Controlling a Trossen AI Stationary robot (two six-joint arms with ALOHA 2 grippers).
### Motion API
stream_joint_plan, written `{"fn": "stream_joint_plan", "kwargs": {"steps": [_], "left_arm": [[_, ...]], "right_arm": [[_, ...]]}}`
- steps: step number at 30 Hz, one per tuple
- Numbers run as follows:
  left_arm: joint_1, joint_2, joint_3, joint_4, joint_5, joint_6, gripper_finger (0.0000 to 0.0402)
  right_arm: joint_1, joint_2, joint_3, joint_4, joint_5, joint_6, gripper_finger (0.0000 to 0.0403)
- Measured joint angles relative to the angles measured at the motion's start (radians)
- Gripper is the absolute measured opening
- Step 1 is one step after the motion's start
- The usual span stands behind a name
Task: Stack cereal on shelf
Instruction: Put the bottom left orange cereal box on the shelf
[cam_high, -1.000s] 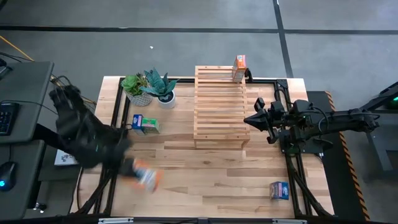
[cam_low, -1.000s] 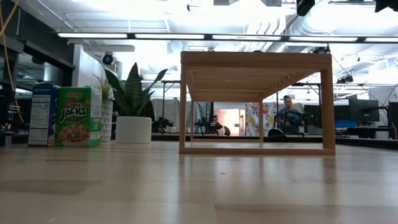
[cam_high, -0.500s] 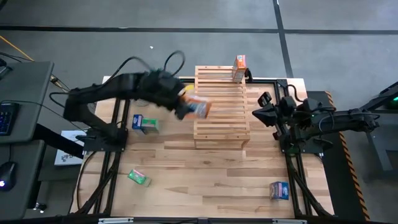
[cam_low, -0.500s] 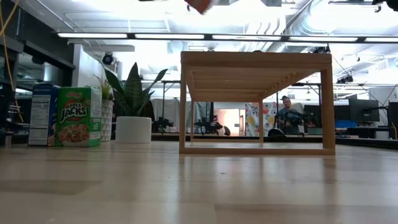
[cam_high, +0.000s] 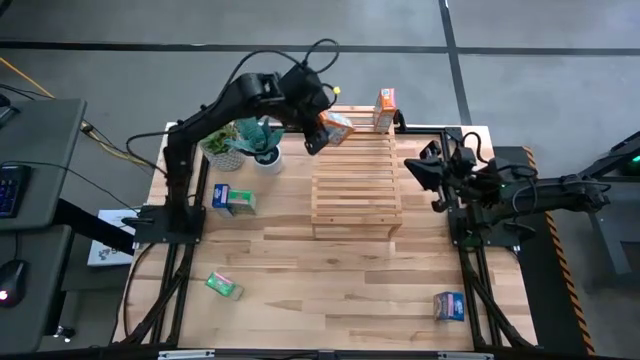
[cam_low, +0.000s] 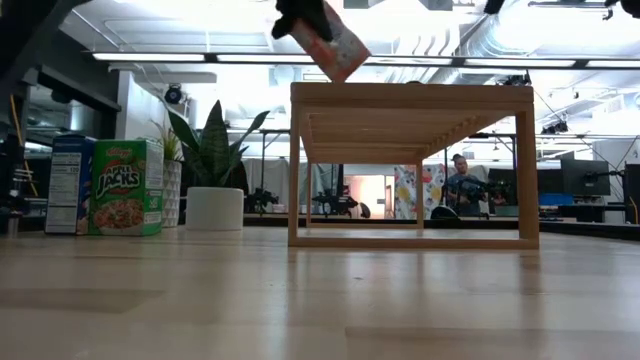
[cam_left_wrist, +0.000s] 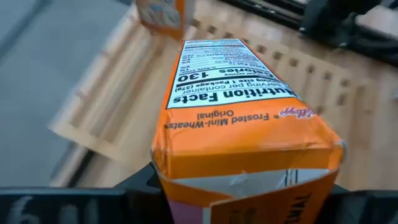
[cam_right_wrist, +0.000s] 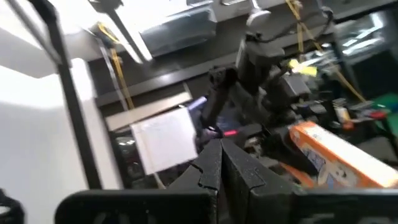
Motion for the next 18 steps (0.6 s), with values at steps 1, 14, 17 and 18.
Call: {"fn": "stream_joint_plan", "kwargs": {"steps": [1, 14, 17, 18], "left_arm": [[0.007, -0.008, -0.036, 0.027, -0.004, 0.034, 0.0141], [0.061, 0.044, -0.125, 0.153, -0.067, 0.197, 0.0155], [0.062, 0.068, -0.127, 0.178, -0.061, 0.202, 0.0156], [0.062, 0.075, -0.127, 0.200, -0.046, 0.201, 0.0156]], "right_arm": [[0.000, 0.000, 0.000, -0.016, 0.015, -0.001, 0.0000], [-0.002, 0.006, 0.000, -0.088, 0.096, -0.008, 0.0000], [-0.002, 0.006, 0.000, -0.087, 0.096, -0.007, 0.0000], [-0.002, 0.006, 0.000, -0.088, 0.096, -0.007, 0.0000]]}}
